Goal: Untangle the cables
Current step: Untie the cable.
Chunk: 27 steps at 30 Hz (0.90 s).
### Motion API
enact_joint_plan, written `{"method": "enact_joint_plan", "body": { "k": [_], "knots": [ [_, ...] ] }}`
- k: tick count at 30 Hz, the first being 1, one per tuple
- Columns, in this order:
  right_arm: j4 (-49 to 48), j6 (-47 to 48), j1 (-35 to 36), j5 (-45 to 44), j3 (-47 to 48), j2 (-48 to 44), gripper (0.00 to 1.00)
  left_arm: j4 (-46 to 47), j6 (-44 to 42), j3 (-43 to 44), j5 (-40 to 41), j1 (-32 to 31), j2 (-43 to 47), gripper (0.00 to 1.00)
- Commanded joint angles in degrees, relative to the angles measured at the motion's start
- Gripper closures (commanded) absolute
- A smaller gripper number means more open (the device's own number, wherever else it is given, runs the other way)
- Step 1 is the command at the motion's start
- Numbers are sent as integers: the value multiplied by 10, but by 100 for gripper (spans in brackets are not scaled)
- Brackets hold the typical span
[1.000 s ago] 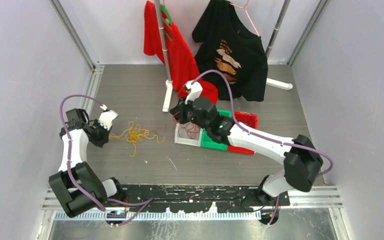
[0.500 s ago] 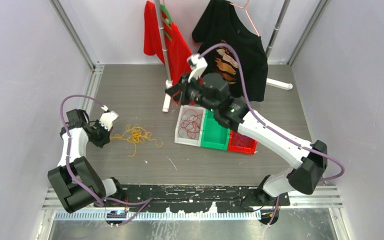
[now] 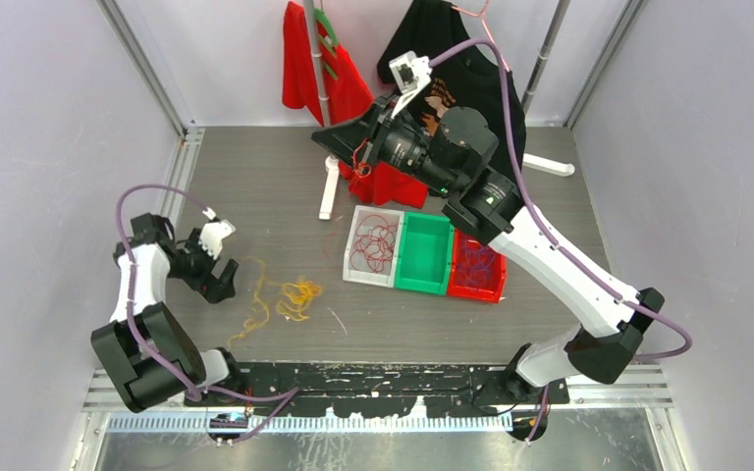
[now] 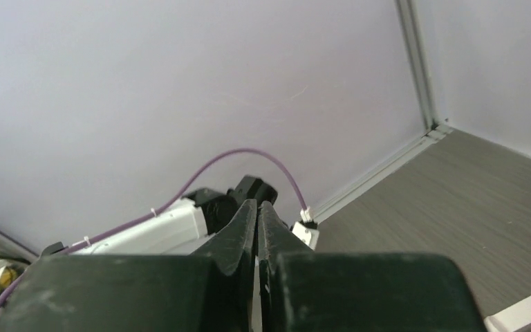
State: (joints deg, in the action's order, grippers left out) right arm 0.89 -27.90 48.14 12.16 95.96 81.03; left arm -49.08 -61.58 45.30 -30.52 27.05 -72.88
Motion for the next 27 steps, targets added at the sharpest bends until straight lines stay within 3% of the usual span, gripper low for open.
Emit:
{"method": "enact_joint_plan", "body": {
  "k": [1,5,9,11,15,17,27],
  "knots": [
    [-42,-47,-1,57,6,20,92,-225,-65,133,-145,5,7,1],
    [-54,-62,13,73,20,45,94,-395,-135,248,-276,-9,-10,1],
    [-61,-72,31,84,46,70,94,-377,-46,272,-373,-89,14,0],
    [-66,-80,38,86,67,83,95,-270,77,239,-397,-146,54,0],
    [-72,-92,53,78,127,112,95,136,420,96,-387,-228,175,1],
    [-77,-95,60,72,158,127,96,254,505,52,-371,-260,221,1],
    [-93,-124,99,79,296,213,97,470,746,-20,-309,-335,272,1]
  ]
}}
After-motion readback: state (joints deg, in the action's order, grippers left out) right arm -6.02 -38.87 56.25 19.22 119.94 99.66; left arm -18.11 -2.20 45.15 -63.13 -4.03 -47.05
